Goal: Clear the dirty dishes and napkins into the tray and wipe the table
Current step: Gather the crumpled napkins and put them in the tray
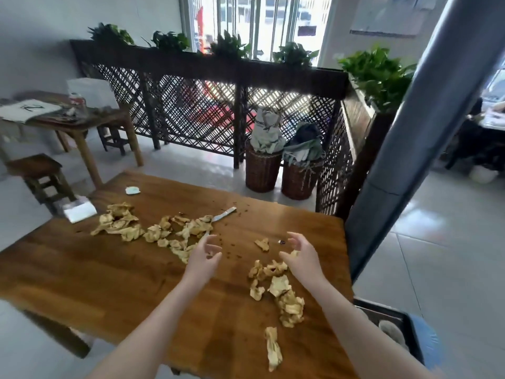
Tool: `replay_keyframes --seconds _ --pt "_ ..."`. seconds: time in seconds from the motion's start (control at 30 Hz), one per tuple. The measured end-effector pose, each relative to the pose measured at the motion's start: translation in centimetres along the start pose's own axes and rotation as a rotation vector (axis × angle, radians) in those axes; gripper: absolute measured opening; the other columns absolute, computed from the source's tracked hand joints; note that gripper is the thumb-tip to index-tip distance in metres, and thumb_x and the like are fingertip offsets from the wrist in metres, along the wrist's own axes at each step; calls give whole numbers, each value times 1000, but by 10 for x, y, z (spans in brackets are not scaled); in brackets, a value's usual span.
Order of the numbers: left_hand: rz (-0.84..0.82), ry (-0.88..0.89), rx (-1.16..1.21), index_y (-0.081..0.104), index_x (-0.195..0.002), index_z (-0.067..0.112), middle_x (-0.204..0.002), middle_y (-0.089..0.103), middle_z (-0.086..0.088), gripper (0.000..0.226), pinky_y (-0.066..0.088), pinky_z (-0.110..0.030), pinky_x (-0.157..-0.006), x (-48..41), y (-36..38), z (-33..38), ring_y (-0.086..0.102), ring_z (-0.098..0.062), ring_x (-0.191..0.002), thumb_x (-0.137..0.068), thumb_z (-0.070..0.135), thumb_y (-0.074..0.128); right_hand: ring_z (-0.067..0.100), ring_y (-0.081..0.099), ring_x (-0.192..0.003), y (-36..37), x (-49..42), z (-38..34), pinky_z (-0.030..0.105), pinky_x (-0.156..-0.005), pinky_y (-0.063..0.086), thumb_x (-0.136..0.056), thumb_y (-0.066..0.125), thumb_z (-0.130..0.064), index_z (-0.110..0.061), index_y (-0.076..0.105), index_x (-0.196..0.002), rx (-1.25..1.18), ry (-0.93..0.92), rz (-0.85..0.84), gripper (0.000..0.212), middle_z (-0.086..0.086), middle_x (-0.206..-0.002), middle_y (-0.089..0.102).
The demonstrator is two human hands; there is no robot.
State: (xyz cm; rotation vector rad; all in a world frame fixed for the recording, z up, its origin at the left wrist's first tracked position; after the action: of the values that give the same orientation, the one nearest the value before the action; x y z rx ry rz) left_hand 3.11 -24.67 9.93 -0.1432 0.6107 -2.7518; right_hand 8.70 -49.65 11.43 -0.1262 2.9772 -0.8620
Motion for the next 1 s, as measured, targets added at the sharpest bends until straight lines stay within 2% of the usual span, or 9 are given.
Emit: replay_keyframes --seconds 0.13,0.27,0.33,0.4,0.47,0.57,0.63,0.83,1.0 --pt "-46 4 -21 52 -129 18 -101 65 1 38 53 -32 -81 -17 -4 2 62 -15 -96 -92 12 62 -7 52 -81 13 0 5 4 -55 42 -86 69 -16 -23 49 -133 -39 93 12 51 -2 -125 54" --pt "-55 26 -65 53 -127 22 -103 67 3 37 47 -23 -72 -31 0 6 61 -11 -93 -92 15 62 8 55 -102 2 -3 19 16 -77 48 -87 67 -16 -24 50 -132 -57 141 31 49 2 -128 56" --pt "-56 34 -64 53 -127 20 -102 67 1 38 50 -26 -74 -37 5 10 61 -12 -93 -92 12 62 14 56 -108 -5 -9 26 19 -78 49 -87 67 -16 -21 51 -131 -68 159 42 48 5 -128 57" --pt "-66 35 -56 53 -127 18 -101 67 0 37 46 -18 -66 -43 11 13 60 -10 -90 -92 10 62 18 55 -113 -10 -18 33 15 -70 48 -87 67 -15 -19 50 -132 -84 186 50 49 6 -129 57" --pt "-78 39 -52 52 -128 19 -101 66 1 37 43 -14 -64 -49 16 17 59 -8 -89 -92 10 61 17 54 -112 -14 -27 37 16 -72 48 -87 67 -14 -19 50 -133 -94 191 50 49 6 -129 57" --pt "-83 13 -23 51 -126 20 -102 65 -1 35 51 -27 -69 -61 21 23 61 -16 -91 -94 10 59 13 51 -106 -16 -39 44 23 -81 46 -87 67 -15 -19 50 -132 -92 193 42 48 5 -126 56" --pt "-77 23 -27 51 -124 24 -102 65 0 34 52 -33 -64 -69 24 26 62 -18 -89 -94 10 58 13 51 -106 -19 -48 46 25 -84 47 -86 68 -16 -21 50 -131 -95 193 47 48 4 -124 56" --pt "-75 20 3 54 -124 19 -99 65 0 35 48 -17 -59 -85 38 19 64 -16 -87 -93 6 58 13 52 -105 -21 -71 48 27 -86 47 -85 69 -18 -20 51 -131 -96 216 75 49 3 -122 58" --pt "-116 15 36 53 -122 22 -98 66 0 32 52 -28 -64 -110 34 12 65 -23 -84 -94 7 57 13 52 -104 -8 -89 37 24 -82 45 -86 69 -17 -18 51 -131 -78 218 103 48 4 -121 58"
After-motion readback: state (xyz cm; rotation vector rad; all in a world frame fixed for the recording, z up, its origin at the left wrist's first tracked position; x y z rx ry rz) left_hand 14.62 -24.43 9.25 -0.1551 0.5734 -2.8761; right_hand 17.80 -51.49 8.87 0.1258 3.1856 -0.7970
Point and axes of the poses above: each hand's wrist, its own x-axis away from the middle knuckle, its own y-axis out of the palm, z = x × y, the point moved 4 cm from there along -x, towards the middle knuckle
